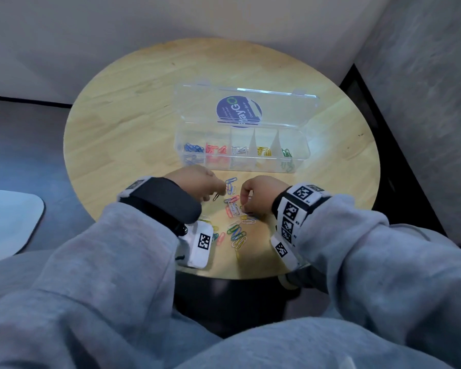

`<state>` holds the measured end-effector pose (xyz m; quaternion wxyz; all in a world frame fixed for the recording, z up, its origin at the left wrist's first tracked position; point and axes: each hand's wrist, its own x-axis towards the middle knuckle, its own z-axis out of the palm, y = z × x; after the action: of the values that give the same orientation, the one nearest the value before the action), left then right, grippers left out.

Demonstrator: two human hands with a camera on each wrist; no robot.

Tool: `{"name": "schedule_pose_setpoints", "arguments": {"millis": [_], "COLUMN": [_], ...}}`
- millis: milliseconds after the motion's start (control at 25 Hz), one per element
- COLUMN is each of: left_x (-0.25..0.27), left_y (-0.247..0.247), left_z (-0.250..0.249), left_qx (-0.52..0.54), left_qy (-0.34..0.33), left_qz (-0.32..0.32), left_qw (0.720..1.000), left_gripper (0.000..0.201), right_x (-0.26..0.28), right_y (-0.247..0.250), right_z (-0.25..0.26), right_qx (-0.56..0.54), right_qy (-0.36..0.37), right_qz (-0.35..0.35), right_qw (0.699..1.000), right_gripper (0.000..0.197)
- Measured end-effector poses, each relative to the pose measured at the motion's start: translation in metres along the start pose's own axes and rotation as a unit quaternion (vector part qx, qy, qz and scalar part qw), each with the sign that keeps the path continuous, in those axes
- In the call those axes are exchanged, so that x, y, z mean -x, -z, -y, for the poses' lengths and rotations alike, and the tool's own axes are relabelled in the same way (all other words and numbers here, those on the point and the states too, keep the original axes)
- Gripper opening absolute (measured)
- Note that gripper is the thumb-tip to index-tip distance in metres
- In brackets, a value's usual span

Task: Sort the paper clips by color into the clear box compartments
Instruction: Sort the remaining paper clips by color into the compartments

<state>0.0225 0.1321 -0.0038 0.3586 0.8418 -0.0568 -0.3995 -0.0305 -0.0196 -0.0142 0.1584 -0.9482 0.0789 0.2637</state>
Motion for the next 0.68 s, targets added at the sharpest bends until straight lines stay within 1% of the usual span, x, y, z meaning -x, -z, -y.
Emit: {"name": "schedule_pose_setpoints", "arguments": {"millis": [120,160,240,360,440,560,680], "left_x": [0.006,0.008,0.012,0.015,0.015,0.010,0.008], "left_y": [0.011,0.014,0.019,0.023,0.022,0.020,0.018], "left_z": [0.003,0.004,0.007,0.009,0.014,0.022,0.023], "left_qx": [0.156,0.184,0.206,0.172,0.123,0.074,0.051], "left_qy": [0.025,0.031,0.034,0.043,0.039,0.030,0.024], "left_qz": [-0.025,-0.031,-0.036,-0.053,-0.062,-0.071,-0.078], "left_qw": [0.987,0.982,0.977,0.983,0.990,0.994,0.995], "left_gripper": [0.020,0.019,0.018,0.020,0.021,0.022,0.022], "right_x": [-0.005,-0.006,-0.008,-0.011,-0.008,-0.002,0.003], "right_y": [-0.002,-0.003,-0.005,-0.007,-0.005,0.001,0.009], "right_z": [0.007,0.007,0.005,0.002,-0.002,-0.011,-0.018], "right_qx": [0.059,0.069,0.069,0.057,0.032,-0.080,-0.230], "right_qy": [0.000,-0.006,-0.021,-0.034,-0.039,-0.056,-0.061], "right_qz": [0.005,0.011,0.024,0.032,0.031,0.014,0.016], "right_qw": [0.998,0.998,0.997,0.997,0.998,0.995,0.971], "right_gripper": [0.013,0.014,0.010,0.005,0.010,0.019,0.022]}}
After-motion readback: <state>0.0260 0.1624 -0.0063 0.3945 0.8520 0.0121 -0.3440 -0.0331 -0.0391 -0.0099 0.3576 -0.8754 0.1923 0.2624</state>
